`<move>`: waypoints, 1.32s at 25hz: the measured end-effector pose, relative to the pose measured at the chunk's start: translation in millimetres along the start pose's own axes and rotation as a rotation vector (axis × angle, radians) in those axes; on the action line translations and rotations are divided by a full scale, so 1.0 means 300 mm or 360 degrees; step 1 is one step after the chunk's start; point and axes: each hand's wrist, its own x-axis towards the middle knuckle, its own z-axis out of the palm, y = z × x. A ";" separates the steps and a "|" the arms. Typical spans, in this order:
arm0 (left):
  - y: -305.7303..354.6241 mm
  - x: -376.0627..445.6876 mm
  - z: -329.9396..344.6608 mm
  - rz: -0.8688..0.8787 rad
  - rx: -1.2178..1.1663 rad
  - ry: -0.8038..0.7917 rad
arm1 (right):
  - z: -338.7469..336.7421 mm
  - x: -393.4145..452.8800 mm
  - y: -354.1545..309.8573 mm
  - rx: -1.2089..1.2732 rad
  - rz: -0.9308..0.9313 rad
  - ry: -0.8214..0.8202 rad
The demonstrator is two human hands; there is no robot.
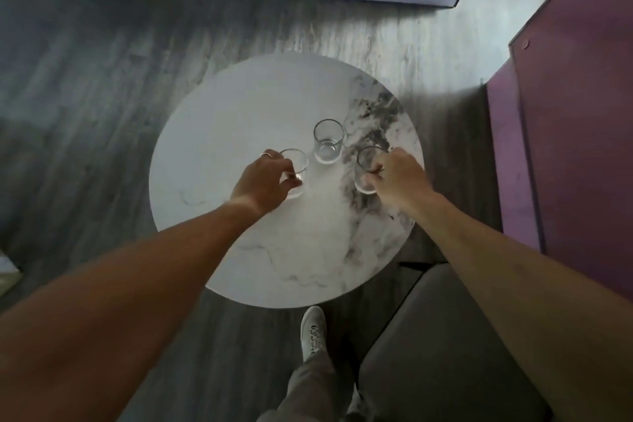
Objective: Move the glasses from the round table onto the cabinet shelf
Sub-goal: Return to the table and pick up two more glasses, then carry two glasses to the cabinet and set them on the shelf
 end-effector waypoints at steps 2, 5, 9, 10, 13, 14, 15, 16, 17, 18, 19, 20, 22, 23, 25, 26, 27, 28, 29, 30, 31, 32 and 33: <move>0.015 0.001 -0.040 0.0126 -0.0025 -0.0059 | -0.036 -0.012 -0.010 -0.0001 -0.0009 -0.0005; 0.086 0.022 -0.144 0.0404 -0.0100 -0.0234 | -0.163 -0.037 -0.019 0.0029 0.0027 0.0076; 0.296 0.104 -0.272 0.0719 -0.0034 -0.0219 | -0.389 -0.110 -0.014 0.0046 0.0096 0.0236; 0.373 0.128 -0.300 0.0796 -0.0024 -0.0179 | -0.452 -0.144 0.003 0.0045 0.0139 0.0295; 0.634 0.171 -0.353 0.1038 -0.0003 -0.0141 | -0.621 -0.298 0.090 0.0053 0.0280 0.0441; 0.727 0.168 -0.361 0.1122 0.0001 -0.0146 | -0.670 -0.367 0.125 0.0060 0.0330 0.0497; 0.817 0.156 -0.363 0.1206 0.0002 -0.0143 | -0.711 -0.439 0.159 0.0075 0.0382 0.0560; 0.902 0.137 -0.357 0.1296 0.0005 -0.0147 | -0.745 -0.514 0.192 0.0101 0.0442 0.0634; 0.978 0.112 -0.349 0.1381 0.0005 -0.0156 | -0.770 -0.585 0.222 0.0125 0.0501 0.0700; 1.057 0.078 -0.336 0.1467 0.0013 -0.0167 | -0.791 -0.668 0.253 0.0140 0.0580 0.0753; 1.138 0.034 -0.321 0.1550 0.0011 -0.0176 | -0.816 -0.759 0.279 0.0134 0.0657 0.0793; 1.201 -0.006 -0.305 0.1606 0.0000 -0.0172 | -0.830 -0.831 0.303 0.0139 0.0728 0.0814; 1.344 -0.131 -0.274 0.1770 -0.0025 -0.0211 | -0.849 -1.031 0.366 0.0143 0.0876 0.0956; 1.416 -0.224 -0.258 0.1887 -0.0024 -0.0222 | -0.850 -1.162 0.387 0.0144 0.0956 0.1033; 1.511 -0.321 -0.225 0.1979 -0.0050 -0.0221 | -0.847 -1.322 0.407 0.0168 0.1032 0.1113; 1.556 -0.390 -0.211 0.2033 -0.0055 -0.0234 | -0.834 -1.418 0.410 0.0162 0.1071 0.1171; 1.604 -0.508 -0.188 0.2147 -0.0060 -0.0279 | -0.802 -1.566 0.400 0.0172 0.1136 0.1250; 1.639 -0.632 -0.166 0.2250 -0.0073 -0.0341 | -0.759 -1.705 0.389 0.0189 0.1203 0.1327; 1.668 -0.761 -0.149 0.2348 -0.0075 -0.0401 | -0.713 -1.837 0.378 0.0205 0.1264 0.1416; 1.689 -0.889 -0.126 0.2440 -0.0084 -0.0460 | -0.662 -1.969 0.365 0.0209 0.1319 0.1496; 1.701 -1.010 -0.101 0.2518 -0.0093 -0.0519 | -0.608 -2.092 0.359 0.0210 0.1375 0.1551; 1.706 -1.128 -0.074 0.2590 -0.0089 -0.0584 | -0.556 -2.207 0.347 0.0208 0.1432 0.1580; 1.707 -1.229 -0.047 0.2650 -0.0071 -0.0651 | -0.512 -2.305 0.329 0.0210 0.1486 0.1616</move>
